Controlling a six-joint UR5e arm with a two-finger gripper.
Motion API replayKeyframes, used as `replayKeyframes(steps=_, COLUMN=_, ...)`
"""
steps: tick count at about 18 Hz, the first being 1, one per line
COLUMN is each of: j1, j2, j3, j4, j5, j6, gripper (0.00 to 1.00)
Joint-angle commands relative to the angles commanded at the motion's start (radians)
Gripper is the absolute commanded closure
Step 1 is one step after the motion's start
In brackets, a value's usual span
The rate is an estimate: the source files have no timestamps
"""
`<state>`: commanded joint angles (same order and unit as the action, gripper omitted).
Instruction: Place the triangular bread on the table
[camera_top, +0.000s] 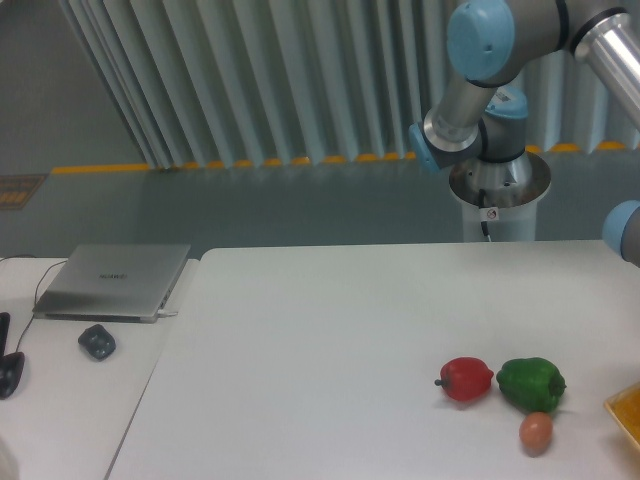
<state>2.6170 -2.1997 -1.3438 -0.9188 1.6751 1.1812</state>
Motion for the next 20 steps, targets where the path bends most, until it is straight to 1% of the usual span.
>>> replayKeyframes(steps=11, j1=0.023, j2=-0.005, j3=0.012, j4=0.002, j5=-0.002, j6=0.000, gripper=0.00)
replayKeyframes(steps=20, j1=0.023, j2=-0.012, j3=0.015, j4=0.003, j5=0.000, j6=-0.002, gripper=0.00)
